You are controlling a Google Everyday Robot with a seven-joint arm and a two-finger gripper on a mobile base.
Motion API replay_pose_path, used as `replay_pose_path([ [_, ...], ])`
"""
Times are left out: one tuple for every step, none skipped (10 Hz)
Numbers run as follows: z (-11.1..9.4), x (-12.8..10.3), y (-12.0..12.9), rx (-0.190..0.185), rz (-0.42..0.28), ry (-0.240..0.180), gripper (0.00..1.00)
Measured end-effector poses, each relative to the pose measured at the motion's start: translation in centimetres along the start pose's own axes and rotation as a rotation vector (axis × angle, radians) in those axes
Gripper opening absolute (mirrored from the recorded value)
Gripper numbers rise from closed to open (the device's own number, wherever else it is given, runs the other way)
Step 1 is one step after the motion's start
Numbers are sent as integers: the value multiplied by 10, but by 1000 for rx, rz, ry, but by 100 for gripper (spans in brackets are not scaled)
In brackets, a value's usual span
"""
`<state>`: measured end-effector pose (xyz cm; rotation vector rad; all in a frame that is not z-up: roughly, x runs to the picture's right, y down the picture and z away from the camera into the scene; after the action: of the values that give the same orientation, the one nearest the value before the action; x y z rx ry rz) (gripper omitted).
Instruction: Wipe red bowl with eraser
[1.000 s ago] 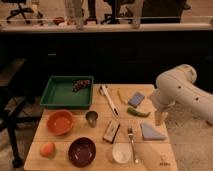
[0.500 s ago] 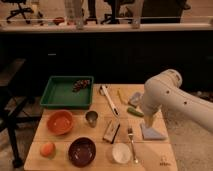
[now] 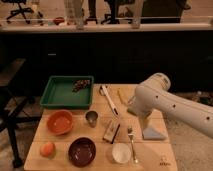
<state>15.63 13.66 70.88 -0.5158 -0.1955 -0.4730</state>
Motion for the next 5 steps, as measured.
replay_pose_path([
  [0,0,0,0,-1,-1,80],
  [0,-1,-1,0,-1,-1,80],
  [1,0,0,2,2,1,80],
  [3,-1,-10,13,-33,17,80],
  [8,-9,-26,20,-80,15,80],
])
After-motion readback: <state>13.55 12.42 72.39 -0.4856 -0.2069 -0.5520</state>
